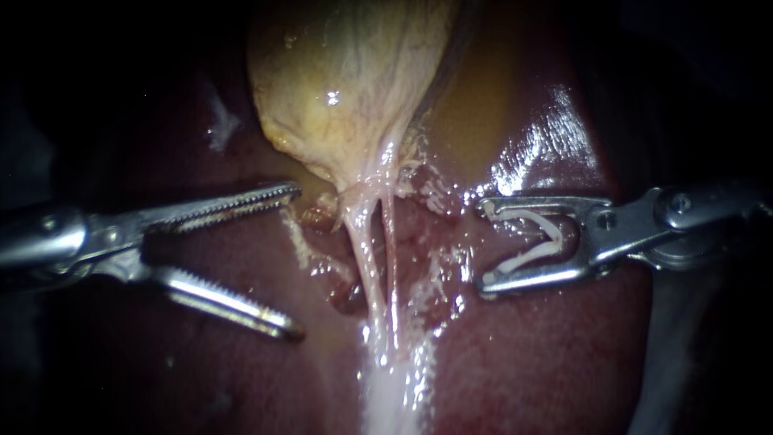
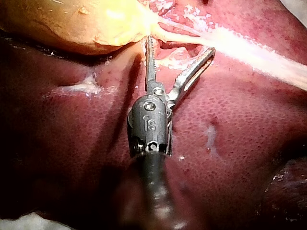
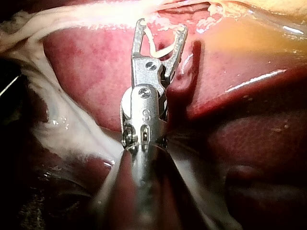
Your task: Grabbing gallbladder
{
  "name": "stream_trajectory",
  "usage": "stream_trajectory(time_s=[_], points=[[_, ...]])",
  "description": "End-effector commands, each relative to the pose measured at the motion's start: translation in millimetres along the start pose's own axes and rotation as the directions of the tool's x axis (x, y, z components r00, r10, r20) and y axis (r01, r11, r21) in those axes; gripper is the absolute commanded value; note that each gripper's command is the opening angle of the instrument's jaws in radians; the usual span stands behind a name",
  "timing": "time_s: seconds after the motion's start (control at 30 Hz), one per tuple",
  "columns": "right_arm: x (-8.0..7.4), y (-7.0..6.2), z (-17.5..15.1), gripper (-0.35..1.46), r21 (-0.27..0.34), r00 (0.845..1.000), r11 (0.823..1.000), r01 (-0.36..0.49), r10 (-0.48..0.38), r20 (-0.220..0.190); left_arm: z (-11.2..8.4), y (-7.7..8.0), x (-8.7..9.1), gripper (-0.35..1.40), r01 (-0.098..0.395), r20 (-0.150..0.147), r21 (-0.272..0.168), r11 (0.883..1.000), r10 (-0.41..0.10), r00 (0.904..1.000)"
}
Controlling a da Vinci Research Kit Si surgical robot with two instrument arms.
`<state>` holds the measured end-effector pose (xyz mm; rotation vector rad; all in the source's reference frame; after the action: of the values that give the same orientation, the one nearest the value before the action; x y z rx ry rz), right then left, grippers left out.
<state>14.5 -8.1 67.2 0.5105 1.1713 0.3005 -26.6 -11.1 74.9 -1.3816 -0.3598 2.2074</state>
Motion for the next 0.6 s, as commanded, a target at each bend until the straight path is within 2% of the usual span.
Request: stream_trajectory(time_s=[0.03,0.17,0.3,0.4,0.6], points=[[0.0,0.0,0.0,0.50,0.000,1.000,1.000,0.000,0.000,0.000,0.0,0.0,0.0,1.11,0.000,0.000,0.001,1.000,0.000,1.0000],[0.0,-0.1,0.0,0.50,0.001,1.000,1.000,0.000,0.000,0.000,0.1,-0.3,0.0,1.03,-0.006,0.000,-0.004,1.000,0.006,1.0000],[0.1,-0.1,0.0,0.50,0.000,1.000,1.000,0.000,0.000,-0.003,0.7,-0.8,0.1,0.93,0.019,0.000,0.011,1.000,-0.019,0.9998],[0.1,0.0,0.1,0.50,0.000,1.000,1.000,0.000,0.000,-0.003,1.6,-1.5,0.1,0.84,0.025,0.000,0.018,1.000,-0.025,0.9997],[0.1,-0.1,0.1,0.50,0.000,1.000,1.000,0.000,0.000,-0.003,3.4,-3.5,-0.3,0.83,0.031,0.000,0.040,0.999,-0.031,0.9995]])
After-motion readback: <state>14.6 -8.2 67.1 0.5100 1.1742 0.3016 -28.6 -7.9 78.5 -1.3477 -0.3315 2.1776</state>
